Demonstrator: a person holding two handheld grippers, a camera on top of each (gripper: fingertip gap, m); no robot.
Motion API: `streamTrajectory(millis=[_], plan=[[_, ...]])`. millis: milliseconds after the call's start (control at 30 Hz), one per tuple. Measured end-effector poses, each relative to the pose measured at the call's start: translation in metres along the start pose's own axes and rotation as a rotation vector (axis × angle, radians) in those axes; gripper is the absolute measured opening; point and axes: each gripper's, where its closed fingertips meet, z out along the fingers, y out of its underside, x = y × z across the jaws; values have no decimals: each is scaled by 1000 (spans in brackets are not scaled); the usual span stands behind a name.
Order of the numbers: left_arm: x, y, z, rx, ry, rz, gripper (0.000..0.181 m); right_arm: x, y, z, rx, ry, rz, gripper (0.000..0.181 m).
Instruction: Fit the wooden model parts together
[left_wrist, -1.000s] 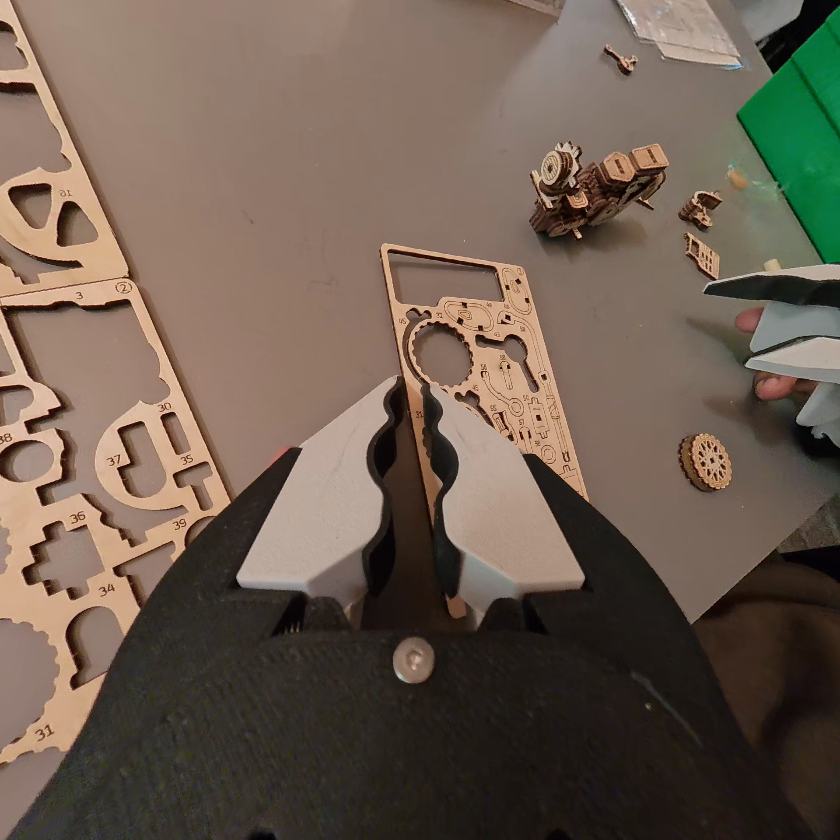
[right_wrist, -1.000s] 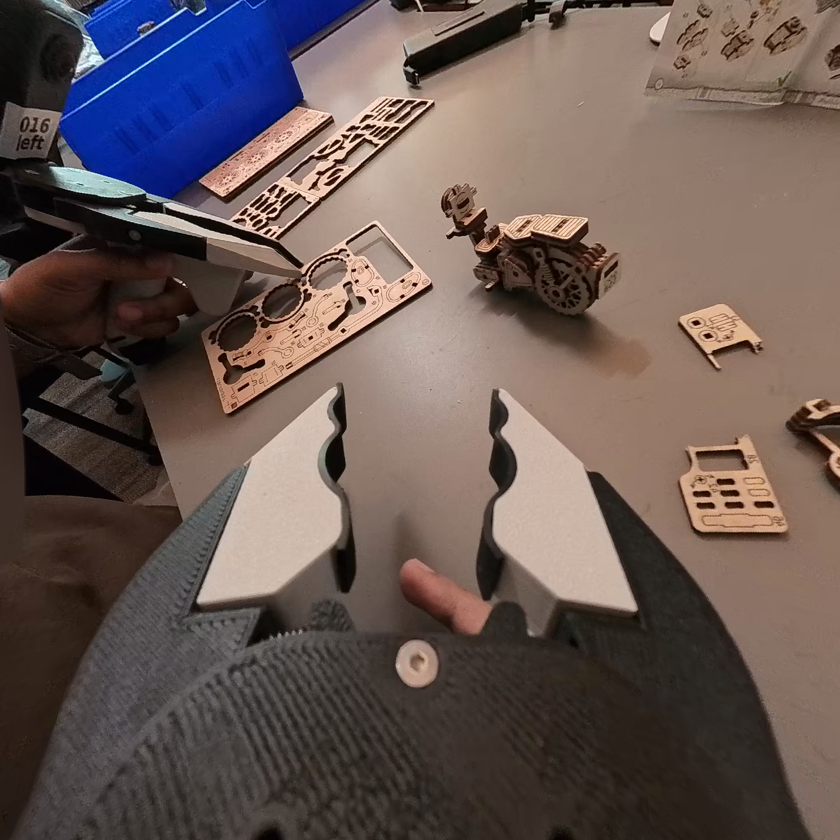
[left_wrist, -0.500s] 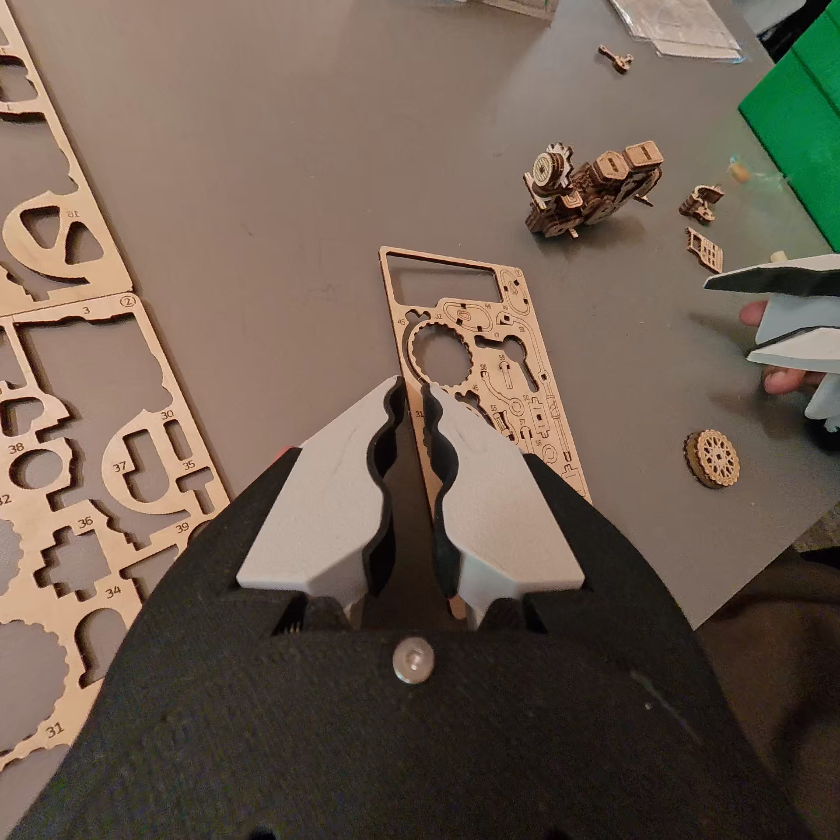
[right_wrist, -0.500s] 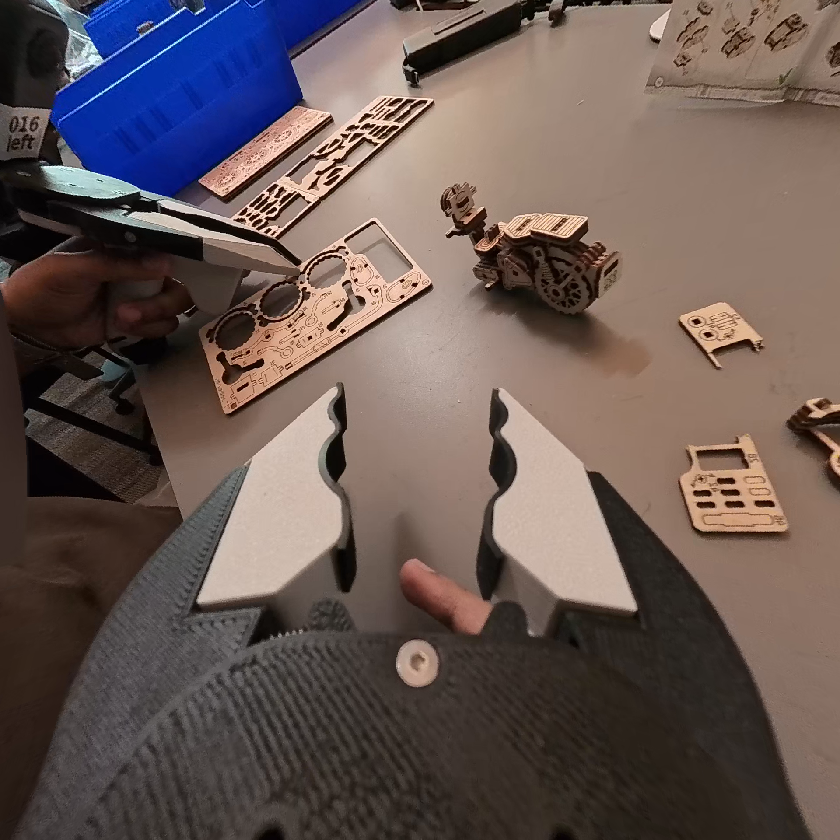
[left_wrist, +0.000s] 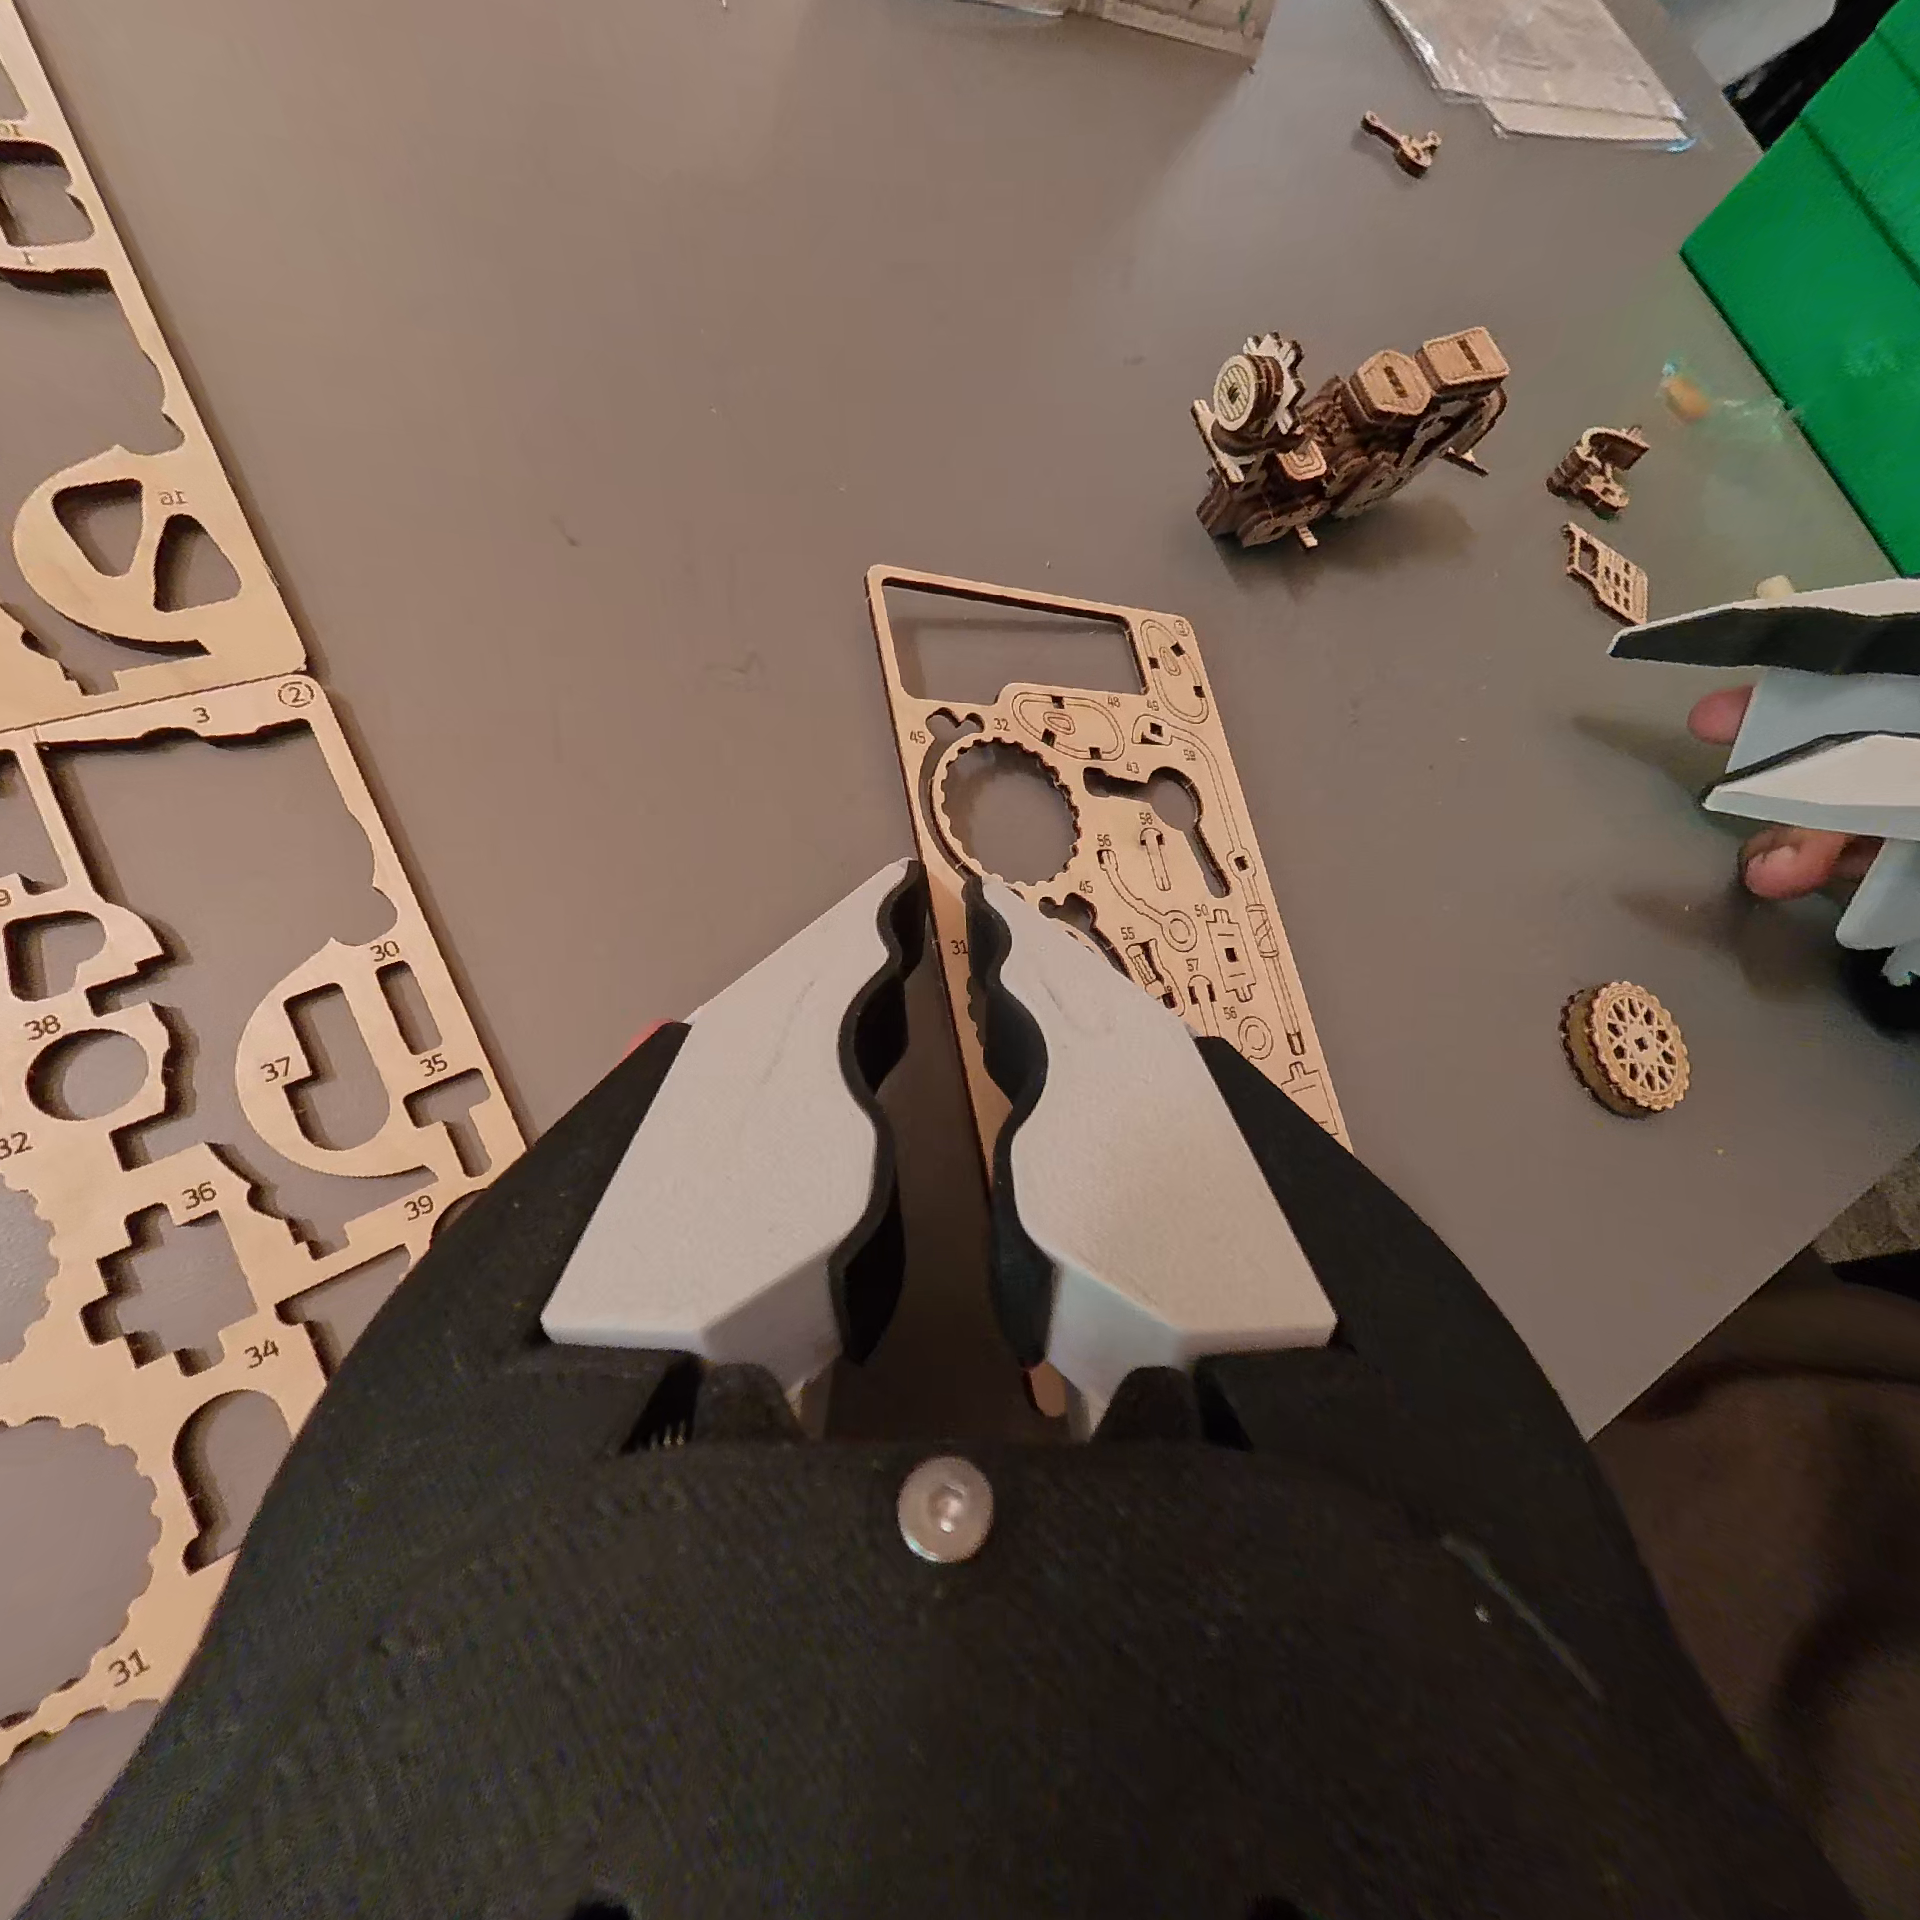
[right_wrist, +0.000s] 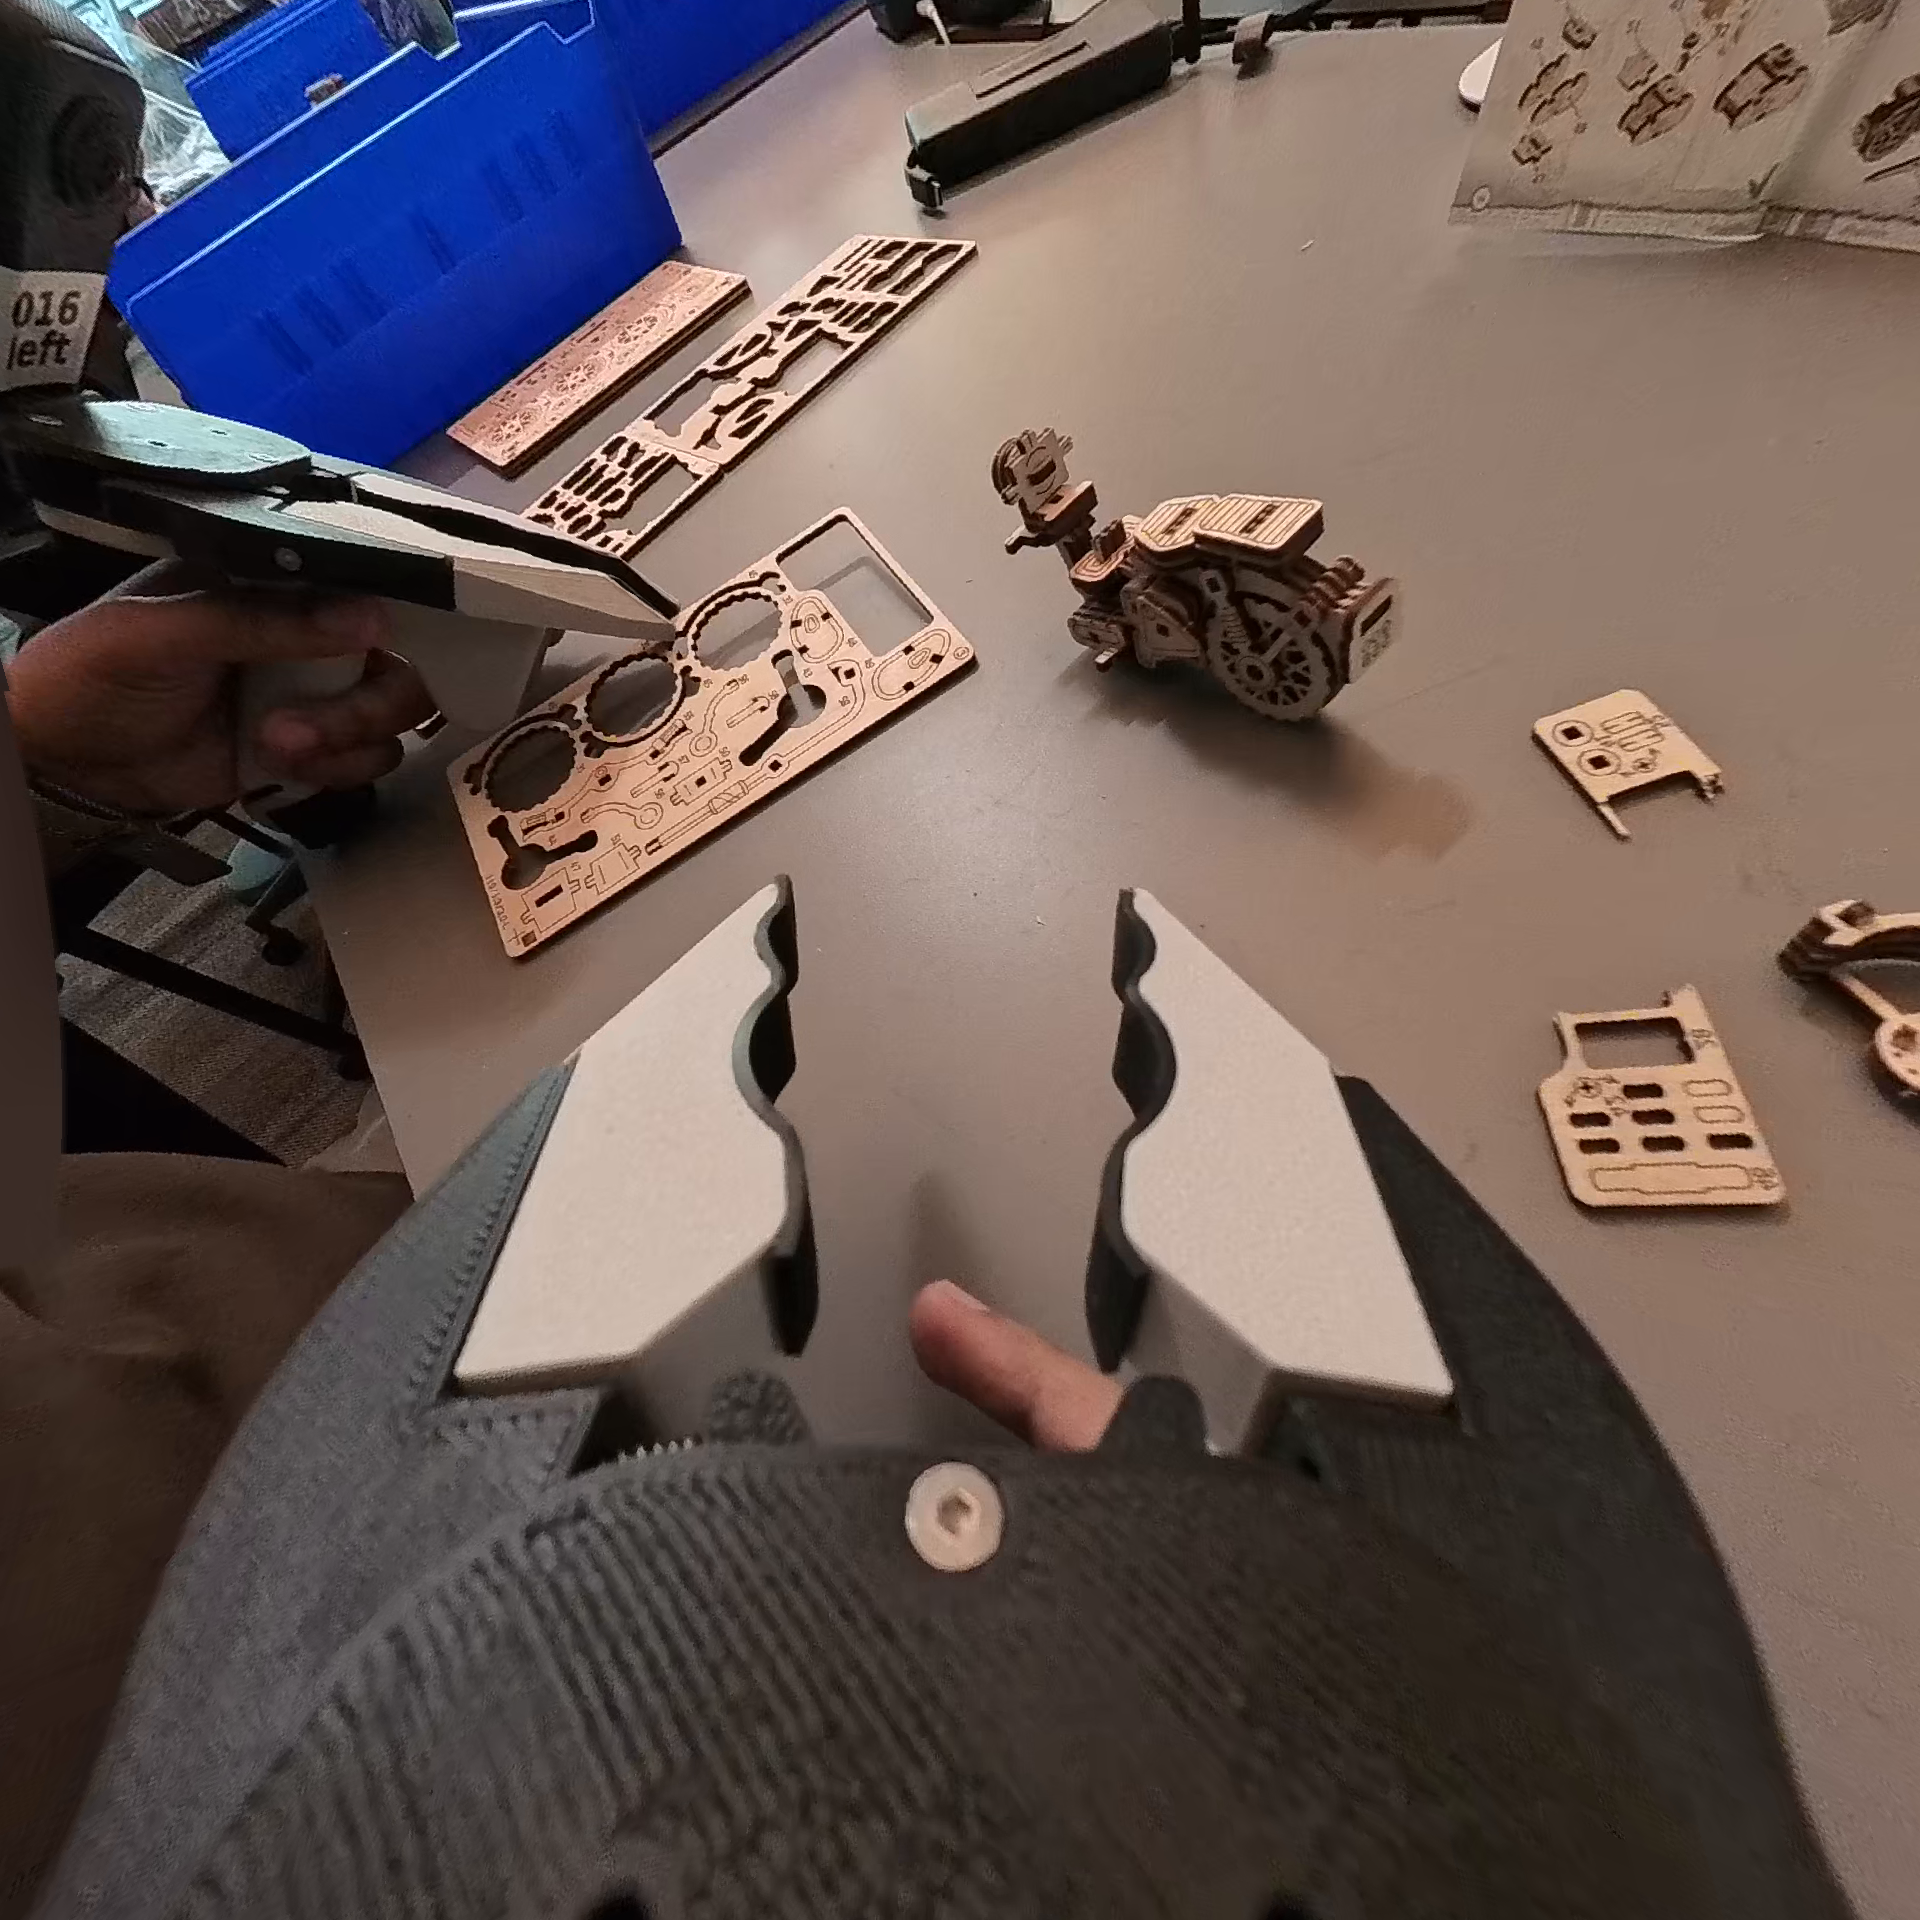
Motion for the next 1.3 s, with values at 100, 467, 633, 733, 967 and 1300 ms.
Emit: streamTrajectory(millis=[100, 467, 633, 733, 967, 1300], plan=[[0, 0, 0, 1, 0, 2, 6, 0, 0, 0, 1, -1, 2, 60], [0, 0, 0, 0, 0, 2, 6, -1, 0, 0, -2, -4, -4, 60], [0, 0, 0, 1, -2, 4, 6, -1, 1, 0, -3, -5, -5, 60], [0, 0, 0, 0, -4, 3, 6, -1, 0, 0, -1, -6, -7, 60], [0, 0, 0, 1, -5, 4, 6, -5, 0, -1, 5, -16, -29, 59], [0, 0, 0, 0, -6, 4, 6, -21, 0, -1, 15, -58, -140, 57]])
